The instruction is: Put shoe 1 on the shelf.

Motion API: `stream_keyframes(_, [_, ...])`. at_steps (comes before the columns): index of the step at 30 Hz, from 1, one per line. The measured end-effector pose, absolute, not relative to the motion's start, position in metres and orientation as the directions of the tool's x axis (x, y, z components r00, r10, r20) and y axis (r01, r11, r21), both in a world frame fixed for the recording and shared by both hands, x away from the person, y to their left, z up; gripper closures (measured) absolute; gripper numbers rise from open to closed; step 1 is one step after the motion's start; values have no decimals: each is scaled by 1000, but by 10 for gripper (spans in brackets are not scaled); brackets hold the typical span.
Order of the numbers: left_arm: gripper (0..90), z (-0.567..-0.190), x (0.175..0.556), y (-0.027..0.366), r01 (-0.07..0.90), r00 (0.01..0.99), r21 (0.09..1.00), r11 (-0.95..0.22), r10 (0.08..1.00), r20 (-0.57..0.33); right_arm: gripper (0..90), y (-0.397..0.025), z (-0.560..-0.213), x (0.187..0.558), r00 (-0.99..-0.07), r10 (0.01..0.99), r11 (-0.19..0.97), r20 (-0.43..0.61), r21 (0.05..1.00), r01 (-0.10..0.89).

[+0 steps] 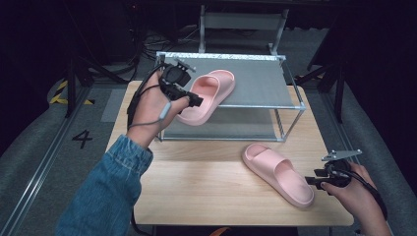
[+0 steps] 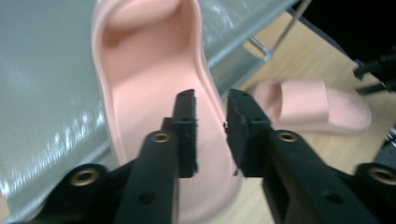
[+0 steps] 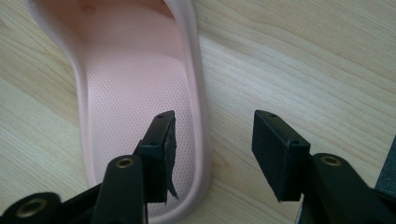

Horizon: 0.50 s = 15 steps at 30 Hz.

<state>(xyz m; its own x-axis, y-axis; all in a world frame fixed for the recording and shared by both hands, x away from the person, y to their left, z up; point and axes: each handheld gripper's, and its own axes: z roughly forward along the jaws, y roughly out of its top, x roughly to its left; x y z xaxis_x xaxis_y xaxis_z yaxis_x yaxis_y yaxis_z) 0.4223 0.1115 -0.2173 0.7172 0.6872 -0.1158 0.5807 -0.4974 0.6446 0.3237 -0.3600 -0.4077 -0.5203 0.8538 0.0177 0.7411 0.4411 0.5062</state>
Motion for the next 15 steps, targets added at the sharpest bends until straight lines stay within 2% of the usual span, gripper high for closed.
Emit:
stream_keyframes(5, [894,-234,406,135,562,743,624,-543,662,-94,511,-360,-408,323,-521,853,445,11,504,740])
stream_keyframes(15, [900,-253,393,150,541,783,610,-579,612,-113,515,-354,-406,322,-537,843,459,13,500,734])
